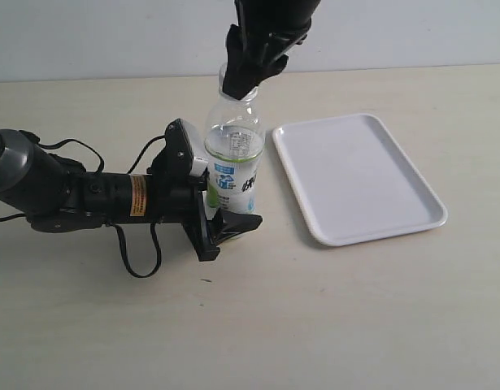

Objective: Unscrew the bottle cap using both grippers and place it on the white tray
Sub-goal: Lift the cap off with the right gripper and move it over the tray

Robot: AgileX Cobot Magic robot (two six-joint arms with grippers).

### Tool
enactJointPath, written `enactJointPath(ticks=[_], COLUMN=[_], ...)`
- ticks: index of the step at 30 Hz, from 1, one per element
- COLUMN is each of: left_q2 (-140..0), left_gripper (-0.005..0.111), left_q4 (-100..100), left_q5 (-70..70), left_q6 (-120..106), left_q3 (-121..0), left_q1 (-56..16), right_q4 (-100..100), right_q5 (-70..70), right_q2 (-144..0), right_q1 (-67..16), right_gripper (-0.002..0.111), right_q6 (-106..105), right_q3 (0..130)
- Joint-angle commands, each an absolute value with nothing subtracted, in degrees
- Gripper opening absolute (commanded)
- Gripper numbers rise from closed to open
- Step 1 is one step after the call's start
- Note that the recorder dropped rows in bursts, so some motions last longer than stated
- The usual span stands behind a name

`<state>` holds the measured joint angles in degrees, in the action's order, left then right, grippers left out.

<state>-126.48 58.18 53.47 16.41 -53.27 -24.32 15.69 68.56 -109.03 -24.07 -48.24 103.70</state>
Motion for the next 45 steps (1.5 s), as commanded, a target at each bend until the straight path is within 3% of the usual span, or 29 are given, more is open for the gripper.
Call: enactJointPath(ticks=[1,24,31,45], left_q2=[-125.7,-125.7,-125.7,-127.0], left_gripper=[0.000,0.000,0.000,0.000], left_q4=[57.9,57.7,57.4,56.2], left_q5=[54.7,54.8,55.6,62.1], left_q6=[16.7,15.4,15.2,18.5], left_q3=[-53.5,-53.5,-53.5,-53.5], left_q1=[-24.6,-24.6,-24.6,-24.6], right_q4=[15.4,16.3,9.7,3.6], right_q5=[70.0,66.6,65.9,70.0], right_q2=[-108.9,-105.0,-101.4,-98.1], right_q1=[-24.0,-24.0,-23.1,-9.9], right_gripper=[0.000,0.000,0.000,0.000], right_q6=[-61.0,-62.6,-46.4,-19.6], right_q3=[103.9,103.9,103.9,101.7])
